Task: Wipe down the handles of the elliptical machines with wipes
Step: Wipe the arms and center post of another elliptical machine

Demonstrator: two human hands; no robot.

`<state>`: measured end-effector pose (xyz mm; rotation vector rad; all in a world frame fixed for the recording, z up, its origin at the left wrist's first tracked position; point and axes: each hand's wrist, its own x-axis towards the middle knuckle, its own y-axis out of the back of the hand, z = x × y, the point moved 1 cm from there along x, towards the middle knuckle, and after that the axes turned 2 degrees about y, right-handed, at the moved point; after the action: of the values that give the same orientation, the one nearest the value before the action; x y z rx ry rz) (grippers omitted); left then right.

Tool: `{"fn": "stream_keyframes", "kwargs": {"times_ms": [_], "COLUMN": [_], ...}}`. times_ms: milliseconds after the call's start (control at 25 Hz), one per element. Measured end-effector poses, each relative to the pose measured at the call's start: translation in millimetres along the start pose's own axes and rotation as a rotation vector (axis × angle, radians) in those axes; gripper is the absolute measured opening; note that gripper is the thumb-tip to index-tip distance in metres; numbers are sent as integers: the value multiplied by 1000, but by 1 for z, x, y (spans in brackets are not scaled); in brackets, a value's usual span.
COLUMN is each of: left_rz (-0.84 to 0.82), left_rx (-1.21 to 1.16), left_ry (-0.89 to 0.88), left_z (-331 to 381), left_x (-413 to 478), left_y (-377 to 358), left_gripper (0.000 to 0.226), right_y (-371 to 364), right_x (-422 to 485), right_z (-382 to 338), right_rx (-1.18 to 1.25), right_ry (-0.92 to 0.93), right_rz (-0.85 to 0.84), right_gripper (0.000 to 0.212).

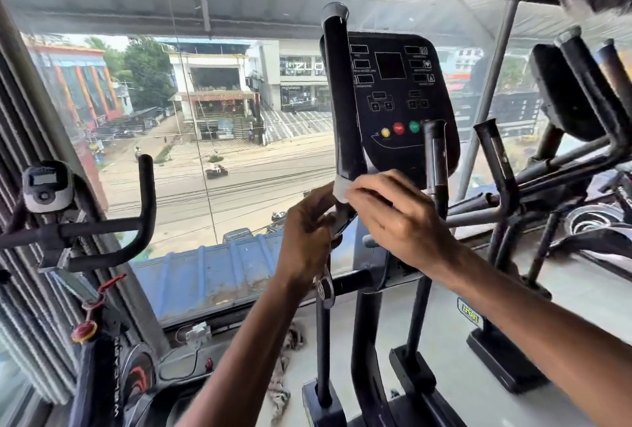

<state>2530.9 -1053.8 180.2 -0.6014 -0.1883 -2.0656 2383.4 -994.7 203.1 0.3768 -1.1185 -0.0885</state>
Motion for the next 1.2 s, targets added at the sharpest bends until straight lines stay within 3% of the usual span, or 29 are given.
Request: {"fn": "stream_keyframes", "kwargs": {"times_ms": [160,320,520,640,760,920,1080,1200], "left_rz": [14,66,53,37,34,46,73,97], "left_rx": [59,127,103,104,100,19,-17,-21], "left_ry": [19,34,83,120,145,170,157,143], "left_z": [-6,-12,-8,-7,0,6,4,-1], "left_x": [6,13,12,15,14,12,12,12], "left_y": [5,9,8,12,10,2,-1,-1], "left_gripper": [64,65,60,56,41,32,31,28], "right_y": [-18,-47,-56,-77,-95,-106,-131,-131], "right_x": [-3,-40,-13,-22,-33,-21,-30,-24], "right_z": [-16,-65,-87,-95,-101,-111,-111,-116], "right_rx": [94,198,267,300,422,494,611,679], "right_ry": [-413,-633,-936,-1044,-1250,-1334,-1709,-1707], "right_rz": [294,353,708,758,919,1035,1053,1115], "right_gripper": [14,11,10,10,10,10,6,12]}}
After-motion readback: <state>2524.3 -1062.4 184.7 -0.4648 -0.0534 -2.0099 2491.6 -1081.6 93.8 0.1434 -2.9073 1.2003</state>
